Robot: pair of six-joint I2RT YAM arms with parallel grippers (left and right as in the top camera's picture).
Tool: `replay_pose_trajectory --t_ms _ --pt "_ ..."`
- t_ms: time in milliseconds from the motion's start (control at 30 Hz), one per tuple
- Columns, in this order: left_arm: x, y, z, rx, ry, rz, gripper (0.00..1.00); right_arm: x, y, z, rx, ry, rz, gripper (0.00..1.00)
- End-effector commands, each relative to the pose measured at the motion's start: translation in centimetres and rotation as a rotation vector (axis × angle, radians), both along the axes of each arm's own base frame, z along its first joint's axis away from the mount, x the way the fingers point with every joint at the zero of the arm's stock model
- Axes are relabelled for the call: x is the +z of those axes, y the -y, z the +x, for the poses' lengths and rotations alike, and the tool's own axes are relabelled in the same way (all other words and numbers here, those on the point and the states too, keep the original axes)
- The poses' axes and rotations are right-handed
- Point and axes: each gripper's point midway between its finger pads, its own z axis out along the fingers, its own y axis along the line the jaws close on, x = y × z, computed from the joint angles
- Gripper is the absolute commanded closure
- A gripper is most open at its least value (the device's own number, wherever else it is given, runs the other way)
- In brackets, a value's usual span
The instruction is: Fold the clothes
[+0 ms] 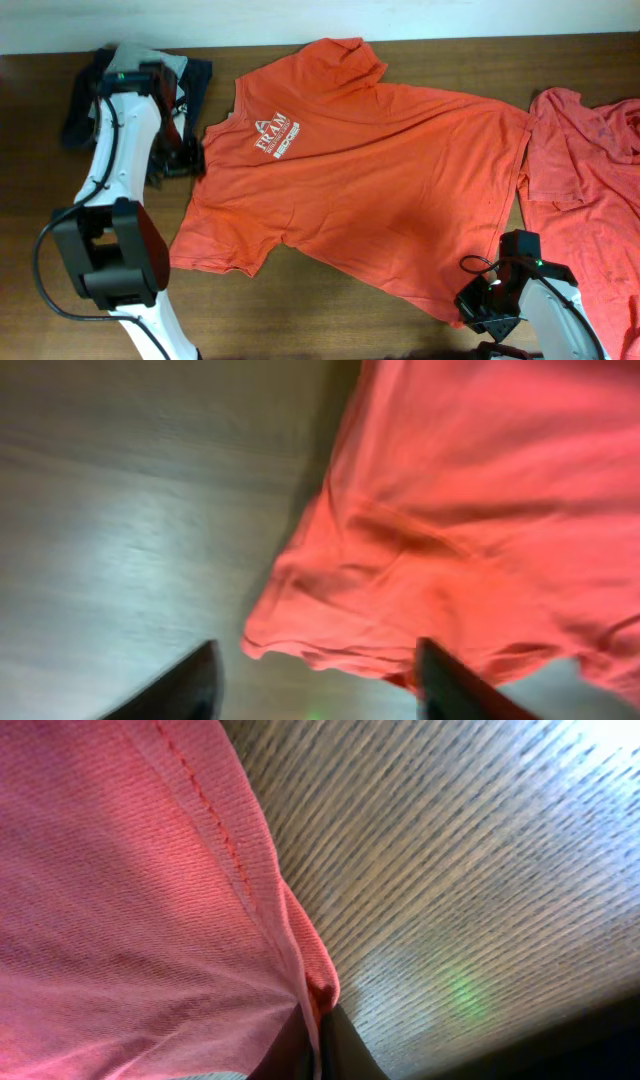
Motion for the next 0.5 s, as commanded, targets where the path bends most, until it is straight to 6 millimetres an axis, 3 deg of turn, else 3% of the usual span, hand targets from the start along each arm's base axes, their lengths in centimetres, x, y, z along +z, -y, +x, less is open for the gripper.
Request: replay_pose_trajectory --t_ms 0,133,467 --pt "-2.4 0.2 -2.3 0.022 -0.082 -0.054 0.50 -0.2 0.0 0.0 0.004 0.002 0.001 0.93" --pt "-4.6 -0.1 -4.3 0.036 -0.140 -0.058 0.51 -0.2 0.0 0.0 0.004 0.002 0.001 0.93" --pt "-7.9 -0.5 -6.4 0.082 -0.172 -0.050 0.51 -0.2 0.0 0.0 0.004 0.003 0.001 0.93"
